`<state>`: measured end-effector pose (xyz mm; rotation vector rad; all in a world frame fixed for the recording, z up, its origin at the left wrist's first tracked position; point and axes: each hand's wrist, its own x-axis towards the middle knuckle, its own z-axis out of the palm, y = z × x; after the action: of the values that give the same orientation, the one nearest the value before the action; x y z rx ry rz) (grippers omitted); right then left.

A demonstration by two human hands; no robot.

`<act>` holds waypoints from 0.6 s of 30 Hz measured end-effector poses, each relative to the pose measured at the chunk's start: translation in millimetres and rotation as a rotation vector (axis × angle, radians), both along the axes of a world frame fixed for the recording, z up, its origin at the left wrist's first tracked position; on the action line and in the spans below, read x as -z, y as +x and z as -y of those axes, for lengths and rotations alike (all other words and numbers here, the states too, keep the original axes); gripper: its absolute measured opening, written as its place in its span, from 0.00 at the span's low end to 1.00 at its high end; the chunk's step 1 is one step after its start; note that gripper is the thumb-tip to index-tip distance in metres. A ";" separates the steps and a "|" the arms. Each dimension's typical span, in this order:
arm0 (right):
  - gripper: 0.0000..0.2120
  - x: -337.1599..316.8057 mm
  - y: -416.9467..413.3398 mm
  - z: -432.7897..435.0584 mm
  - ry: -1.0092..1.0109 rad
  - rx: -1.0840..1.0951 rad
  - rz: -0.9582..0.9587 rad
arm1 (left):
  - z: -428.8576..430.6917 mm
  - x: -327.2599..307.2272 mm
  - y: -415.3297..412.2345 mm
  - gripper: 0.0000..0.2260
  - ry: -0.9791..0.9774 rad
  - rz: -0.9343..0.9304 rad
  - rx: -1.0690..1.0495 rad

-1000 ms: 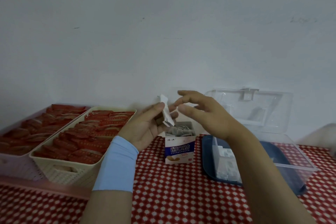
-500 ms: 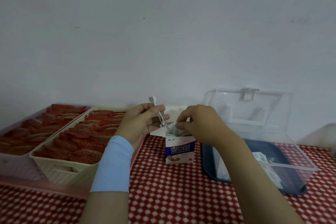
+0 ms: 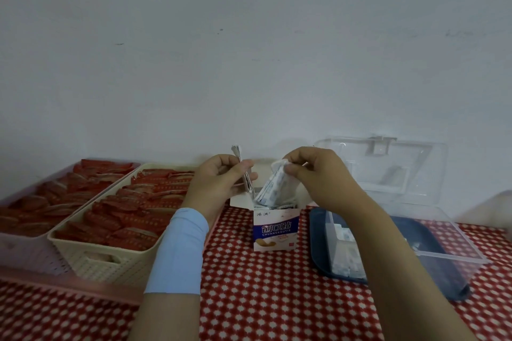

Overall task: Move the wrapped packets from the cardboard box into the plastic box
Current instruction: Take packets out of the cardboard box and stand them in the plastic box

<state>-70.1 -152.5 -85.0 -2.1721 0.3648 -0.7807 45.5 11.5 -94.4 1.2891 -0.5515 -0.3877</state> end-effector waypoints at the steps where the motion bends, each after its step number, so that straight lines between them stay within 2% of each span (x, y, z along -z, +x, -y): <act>1: 0.09 0.8 0.3 0.2 0.021 -0.015 0.020 | 0.4 0.3 0.1 0.08 -0.005 0.010 -0.002; 6: 0.11 3.6 5.5 -6.1 0.077 -0.042 0.042 | 4.6 1.0 -0.6 0.07 0.020 0.089 0.043; 8: 0.11 6.4 8.2 -7.5 -0.015 -0.009 -0.042 | 6.3 1.8 -0.5 0.07 0.065 0.154 0.022; 10: 0.17 9.7 9.3 -8.9 -0.102 0.017 -0.151 | 7.7 3.0 0.0 0.07 0.089 0.210 -0.026; 12: 0.19 11.1 8.8 -8.9 -0.126 0.054 -0.220 | 7.0 2.2 0.2 0.07 0.092 0.266 -0.103; 15: 0.10 8.2 7.5 -5.9 -0.153 0.121 -0.245 | 2.3 -5.3 0.4 0.07 0.030 0.308 -0.171; 18: 0.08 8.3 8.0 -3.6 -0.140 0.108 -0.218 | 0.7 -13.4 -6.5 0.06 -0.010 0.222 -0.012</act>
<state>-62.1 -148.8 -93.3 -2.3935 0.5576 -0.6449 39.0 10.8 -81.0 1.3343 -0.7315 -0.2322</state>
